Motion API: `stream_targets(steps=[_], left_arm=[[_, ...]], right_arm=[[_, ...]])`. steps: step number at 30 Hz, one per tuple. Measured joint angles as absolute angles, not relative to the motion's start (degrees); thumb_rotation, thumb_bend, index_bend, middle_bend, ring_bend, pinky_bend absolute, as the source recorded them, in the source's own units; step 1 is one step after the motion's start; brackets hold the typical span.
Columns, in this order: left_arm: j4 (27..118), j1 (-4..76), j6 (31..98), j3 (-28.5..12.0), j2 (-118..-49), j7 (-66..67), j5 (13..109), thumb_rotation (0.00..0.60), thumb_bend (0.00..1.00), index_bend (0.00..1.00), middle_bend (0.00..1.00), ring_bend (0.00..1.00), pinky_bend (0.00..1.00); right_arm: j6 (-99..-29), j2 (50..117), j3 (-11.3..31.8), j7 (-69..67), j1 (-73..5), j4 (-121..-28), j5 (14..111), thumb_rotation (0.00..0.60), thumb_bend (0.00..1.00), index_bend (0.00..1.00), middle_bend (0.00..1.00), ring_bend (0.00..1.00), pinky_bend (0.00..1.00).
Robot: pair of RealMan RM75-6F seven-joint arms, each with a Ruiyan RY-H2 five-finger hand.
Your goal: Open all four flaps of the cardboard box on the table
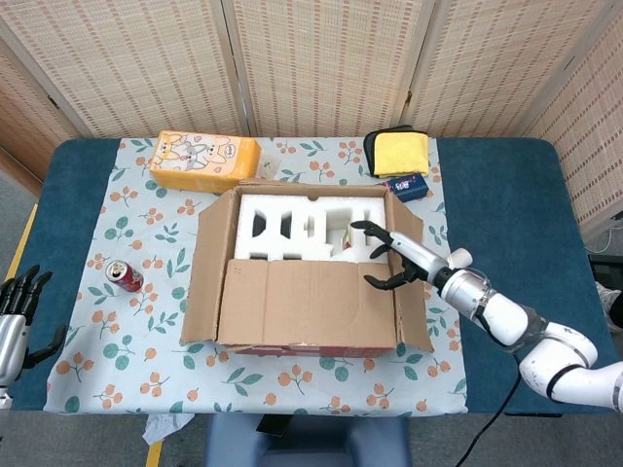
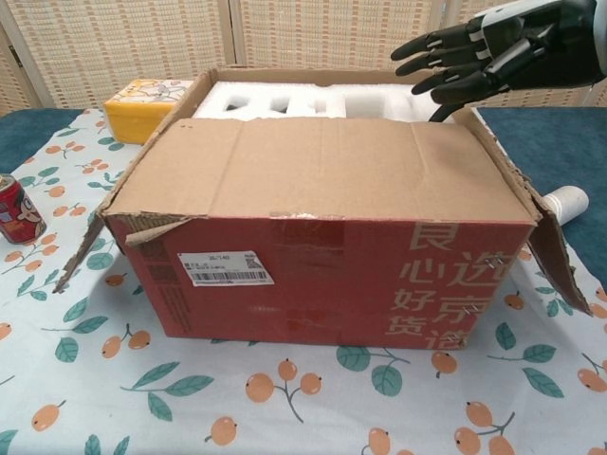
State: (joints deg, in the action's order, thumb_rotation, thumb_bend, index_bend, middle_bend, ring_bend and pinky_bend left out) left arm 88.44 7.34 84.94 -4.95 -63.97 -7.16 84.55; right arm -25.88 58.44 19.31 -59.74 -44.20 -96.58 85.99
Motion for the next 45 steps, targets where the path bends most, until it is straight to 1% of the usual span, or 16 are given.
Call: stream_targets(steps=[7, 11, 17, 24, 29, 35, 41, 45], left_arm=[[88.15, 7.3, 85.0, -5.2, -64.03, -8.12, 84.12, 0.6, 0.47, 0.0, 0.0, 0.0, 0.0], [87.76, 7.37, 84.29, -5.11, -64.05, -7.55, 83.64, 0.6, 0.47, 0.0, 0.0, 0.0, 0.0], [87.54, 7.82, 83.88, -4.96, -64.74, -5.78, 83.95, 0.6, 0.47, 0.0, 0.0, 0.0, 0.0], [87.04, 8.07, 84.03, -4.77, -65.63, -4.93, 84.52, 0.6, 0.47, 0.0, 0.0, 0.0, 0.0], [87.03, 8.17, 84.33, -4.64, -65.91, -4.47, 85.09, 0.6, 0.47, 0.0, 0.0, 0.0, 0.0], [87.4, 8.17, 84.33, -4.43, -65.83, -4.81, 85.4, 0.6, 0.47, 0.0, 0.0, 0.0, 0.0], [87.54, 7.96, 85.08, -4.0, -65.81, -4.98, 86.43, 0.6, 0.47, 0.0, 0.0, 0.0, 0.0], [87.68, 7.8, 85.46, -4.08, -65.68, -5.83, 86.43, 0.6, 0.47, 0.0, 0.0, 0.0, 0.0]], right_arm=[[-26.6, 59.43, 16.74, -63.8, -46.54, -95.67, 88.2, 0.6, 0.44, 0.0, 0.0, 0.0, 0.23], [-29.01, 59.3, 15.63, -64.33, -46.94, -95.98, 89.52, 0.6, 0.44, 0.0, 0.0, 0.0, 0.24], [-32.37, 58.06, 13.66, -67.54, -47.37, -97.26, 91.07, 0.6, 0.44, 0.0, 0.0, 0.0, 0.31], [-35.94, 55.64, 11.1, -71.65, -47.68, -98.82, 93.25, 0.6, 0.44, 0.0, 0.0, 0.0, 0.32], [-39.07, 53.71, 10.12, -72.56, -47.6, -100.68, 94.41, 0.6, 0.44, 0.0, 0.0, 0.0, 0.32], [-43.0, 50.59, 10.14, -69.9, -46.87, -104.86, 94.32, 0.6, 0.44, 0.0, 0.0, 0.0, 0.32], [-45.83, 45.61, 11.04, -64.51, -45.75, -112.94, 92.87, 0.6, 0.44, 0.0, 0.0, 0.0, 0.32], [-49.1, 42.22, 11.6, -58.34, -43.97, -119.3, 92.32, 0.6, 0.44, 0.0, 0.0, 0.0, 0.32]])
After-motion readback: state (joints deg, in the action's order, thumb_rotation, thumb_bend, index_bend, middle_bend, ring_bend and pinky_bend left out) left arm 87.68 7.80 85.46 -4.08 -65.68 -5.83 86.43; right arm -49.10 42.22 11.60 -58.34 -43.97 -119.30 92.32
